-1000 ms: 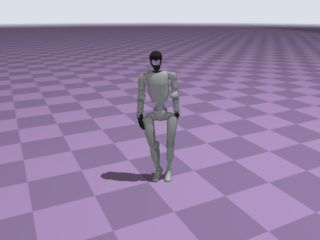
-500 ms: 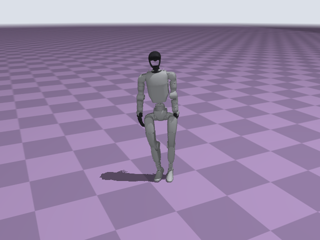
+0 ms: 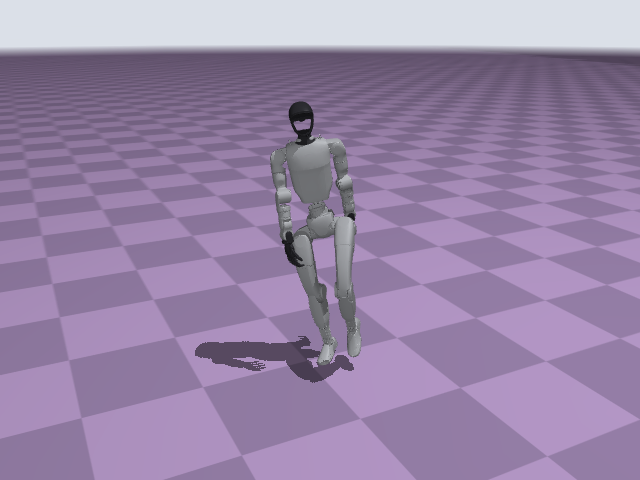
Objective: In place motions
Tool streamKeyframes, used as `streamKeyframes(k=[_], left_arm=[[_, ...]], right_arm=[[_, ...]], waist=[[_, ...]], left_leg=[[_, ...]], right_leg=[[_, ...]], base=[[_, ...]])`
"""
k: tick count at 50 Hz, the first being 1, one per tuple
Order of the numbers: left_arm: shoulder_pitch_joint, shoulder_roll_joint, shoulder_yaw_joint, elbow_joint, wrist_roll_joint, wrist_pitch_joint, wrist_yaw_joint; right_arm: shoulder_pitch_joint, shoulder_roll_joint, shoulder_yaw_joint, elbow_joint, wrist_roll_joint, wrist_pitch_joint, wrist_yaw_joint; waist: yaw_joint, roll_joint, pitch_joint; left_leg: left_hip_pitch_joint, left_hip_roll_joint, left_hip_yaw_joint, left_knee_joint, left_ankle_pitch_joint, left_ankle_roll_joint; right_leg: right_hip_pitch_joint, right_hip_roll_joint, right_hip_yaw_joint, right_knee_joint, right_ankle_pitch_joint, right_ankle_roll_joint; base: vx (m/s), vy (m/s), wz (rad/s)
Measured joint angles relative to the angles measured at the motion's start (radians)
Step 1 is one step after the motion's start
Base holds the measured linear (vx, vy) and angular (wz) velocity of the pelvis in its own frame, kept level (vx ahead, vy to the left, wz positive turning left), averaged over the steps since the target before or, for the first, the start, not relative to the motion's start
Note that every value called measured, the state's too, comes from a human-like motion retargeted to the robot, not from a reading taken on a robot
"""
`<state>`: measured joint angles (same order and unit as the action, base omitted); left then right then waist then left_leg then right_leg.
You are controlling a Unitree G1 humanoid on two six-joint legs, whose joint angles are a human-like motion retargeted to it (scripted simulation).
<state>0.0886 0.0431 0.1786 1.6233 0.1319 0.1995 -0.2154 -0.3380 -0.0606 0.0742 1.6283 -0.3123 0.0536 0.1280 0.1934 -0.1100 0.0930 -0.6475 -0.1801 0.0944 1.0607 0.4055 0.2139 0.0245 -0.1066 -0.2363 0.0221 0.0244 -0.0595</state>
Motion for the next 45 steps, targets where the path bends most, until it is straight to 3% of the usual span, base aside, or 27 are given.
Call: streamKeyframes(k=[2, 7, 12, 20, 23, 25, 28, 30, 33, 40, 45], left_arm=[[0.015, -0.008, 0.017, 0.036, 0.033, 0.023, -0.047], [0.080, -0.024, 0.034, 0.077, 0.091, 0.021, -0.072], [0.106, -0.022, 0.043, 0.077, 0.130, 0.053, -0.074], [0.062, 0.011, 0.062, 0.032, 0.069, 0.057, -0.063], [0.037, 0.014, 0.069, -0.006, 0.037, 0.052, -0.053], [0.021, 0.017, 0.067, -0.032, 0.018, 0.044, -0.041], [0.009, 0.024, 0.054, -0.061, 0.006, 0.031, -0.028], [0.004, 0.028, 0.042, -0.067, 0.008, 0.031, -0.030], [-0.024, 0.033, 0.036, -0.070, 0.023, 0.047, -0.044], [-0.063, 0.059, -0.023, -0.106, 0.053, 0.050, -0.054], [-0.043, 0.051, 0.021, -0.088, 0.050, 0.055, -0.067]], right_arm=[[-0.043, 0.024, -0.039, -0.058, 0.027, -0.024, 0.006], [-0.132, 0.059, -0.004, -0.189, 0.064, -0.108, 0.041], [-0.183, 0.048, 0.031, -0.180, -0.034, -0.125, 0.006], [-0.083, 0.034, 0.027, -0.046, -0.069, -0.118, -0.007], [-0.042, 0.026, 0.019, 0.030, -0.063, -0.087, 0.030], [-0.015, 0.021, 0.012, 0.065, -0.056, -0.074, 0.048], [0.040, 0.015, 0.000, 0.072, -0.050, -0.061, 0.051], [0.073, 0.010, -0.005, 0.072, -0.048, -0.057, 0.047], [0.083, 0.002, -0.001, 0.072, -0.029, -0.059, 0.047], [0.065, -0.010, -0.012, 0.007, -0.006, -0.075, 0.074], [0.086, -0.003, 0.022, -0.099, -0.072, -0.085, 0.112]], waist=[[0.058, -0.010, 0.010], [0.097, -0.013, 0.018], [0.108, -0.004, -0.008], [0.038, 0.004, -0.123], [0.007, 0.019, -0.145], [-0.005, 0.046, -0.153], [-0.072, 0.090, -0.181], [-0.126, 0.117, -0.205], [-0.201, 0.143, -0.219], [-0.161, 0.117, -0.175], [-0.147, 0.116, -0.170]], left_leg=[[-0.121, 0.003, 0.046, 0.113, -0.043, -0.028], [-0.303, -0.007, 0.099, 0.259, -0.070, -0.160], [-0.299, -0.002, 0.094, 0.241, -0.096, -0.172], [-0.014, -0.081, -0.089, -0.079, -0.116, -0.116], [0.179, -0.071, -0.157, -0.339, -0.098, -0.136], [0.339, -0.025, -0.195, -0.583, -0.082, -0.197], [0.508, 0.042, -0.144, -0.837, -0.316, -0.203], [0.552, 0.046, -0.183, -0.954, -0.323, -0.226], [0.549, 0.092, -0.203, -1.024, -0.319, -0.334], [0.565, 0.061, -0.188, -1.032, -0.325, -0.299], [0.579, 0.056, -0.143, -1.041, -0.342, -0.274]], right_leg=[[-0.019, -0.018, 0.025, 0.011, 0.005, -0.008], [-0.044, -0.050, 0.062, 0.055, -0.009, -0.013], [-0.041, -0.054, 0.046, 0.055, -0.016, -0.007], [-0.028, -0.024, -0.061, 0.010, -0.029, 0.022], [-0.017, 0.003, -0.094, 0.002, -0.036, 0.028], [-0.004, 0.048, -0.101, -0.002, -0.044, 0.027], [0.008, 0.106, -0.145, -0.006, -0.060, 0.032], [0.013, 0.133, -0.177, -0.012, -0.066, 0.037], [0.003, 0.142, -0.224, -0.015, -0.066, 0.046], [-0.004, 0.112, -0.210, -0.010, -0.043, 0.056], [-0.022, 0.100, -0.172, 0.005, -0.027, 0.063]], base=[[-0.09, -0.04, -0.51], [-0.01, 0.03, -0.27], [0.01, -0.01, 0.14], [0.08, -0.03, 0.63], [0.03, 0.02, 0.36], [0.00, 0.03, 0.13], [0.04, 0.09, 0.72], [0.07, 0.13, 0.88], [-0.09, 0.18, 0.73], [-0.13, 0.15, -0.31], [-0.11, 0.15, -0.61]])
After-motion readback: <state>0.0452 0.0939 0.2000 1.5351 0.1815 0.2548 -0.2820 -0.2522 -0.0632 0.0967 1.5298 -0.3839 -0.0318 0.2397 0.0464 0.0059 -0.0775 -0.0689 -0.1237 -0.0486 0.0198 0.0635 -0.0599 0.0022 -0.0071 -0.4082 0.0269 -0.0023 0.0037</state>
